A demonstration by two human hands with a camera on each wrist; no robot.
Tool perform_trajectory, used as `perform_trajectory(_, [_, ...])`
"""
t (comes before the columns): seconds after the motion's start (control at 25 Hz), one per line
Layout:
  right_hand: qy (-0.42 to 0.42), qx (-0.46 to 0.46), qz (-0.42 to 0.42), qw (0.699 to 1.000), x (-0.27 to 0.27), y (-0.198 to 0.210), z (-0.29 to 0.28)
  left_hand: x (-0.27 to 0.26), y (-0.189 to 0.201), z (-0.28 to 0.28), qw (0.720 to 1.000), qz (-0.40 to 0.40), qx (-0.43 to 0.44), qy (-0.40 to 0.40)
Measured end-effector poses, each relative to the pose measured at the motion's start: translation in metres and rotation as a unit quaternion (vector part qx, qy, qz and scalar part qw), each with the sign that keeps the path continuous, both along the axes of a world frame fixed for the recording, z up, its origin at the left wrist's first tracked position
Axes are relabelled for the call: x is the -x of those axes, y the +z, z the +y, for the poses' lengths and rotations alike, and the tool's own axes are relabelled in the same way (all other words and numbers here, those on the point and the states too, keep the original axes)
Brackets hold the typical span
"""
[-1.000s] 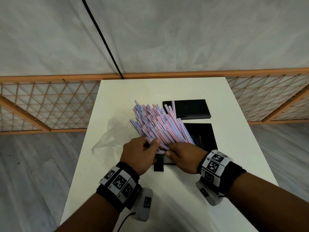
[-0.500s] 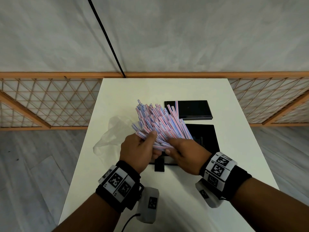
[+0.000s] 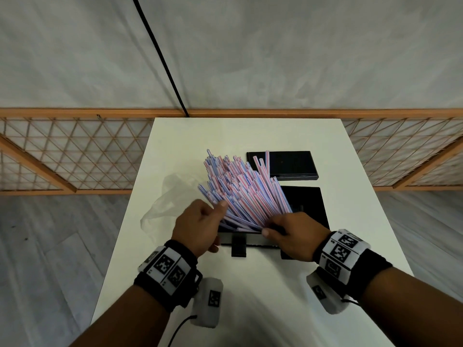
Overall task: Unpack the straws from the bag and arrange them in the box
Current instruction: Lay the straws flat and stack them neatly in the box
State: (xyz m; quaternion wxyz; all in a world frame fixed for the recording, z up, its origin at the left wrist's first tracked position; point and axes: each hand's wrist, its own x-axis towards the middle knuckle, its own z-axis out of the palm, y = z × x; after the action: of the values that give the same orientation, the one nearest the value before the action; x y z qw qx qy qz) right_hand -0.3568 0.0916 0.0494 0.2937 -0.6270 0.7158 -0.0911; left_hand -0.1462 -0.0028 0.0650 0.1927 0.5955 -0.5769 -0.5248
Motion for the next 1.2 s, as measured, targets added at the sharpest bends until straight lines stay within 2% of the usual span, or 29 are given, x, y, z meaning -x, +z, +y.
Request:
perform_trajectory(0.08, [0.021, -0.016, -0.019, 0.999, -0.006, 0.003, -0.002, 0.005, 0.001, 0.004, 0.999, 0.006, 0.008, -0.043])
perform_trajectory(0.24, [0.032, -0.044, 0.047, 0.997, -0.001, 0.001, -0.011, 0.011, 0.001, 0.007, 0.994, -0.02, 0.067, -0.089])
perform_trajectory(0.32, [0.049, -0.048, 0.024, 0.997, -0.002, -0.002, -0.016, 0.014, 0.0, 0.008, 0.992, -0.024, 0.077, -0.1])
perform_trajectory(0.56, [0.045, -0.065, 0.005, 0.997, -0.006, -0.002, -0.023, 0.013, -0.002, 0.013, 0.998, 0.023, 0.046, -0.029])
perform_trajectory(0.88, [0.074, -0.093, -0.031, 0.992, -0.021, -0.001, -0.03, 0.014, 0.0, 0.008, 0.997, 0.038, 0.045, -0.045])
perform_trajectory(1.04, [0.075, -0.099, -0.03, 0.992, -0.024, -0.002, -0.031, 0.016, -0.003, 0.009, 0.996, 0.073, 0.034, -0.028])
perform_trajectory(1.2, [0.088, -0.061, -0.041, 0.993, -0.027, -0.004, -0.031, 0.014, -0.006, 0.003, 0.994, 0.107, -0.012, 0.001])
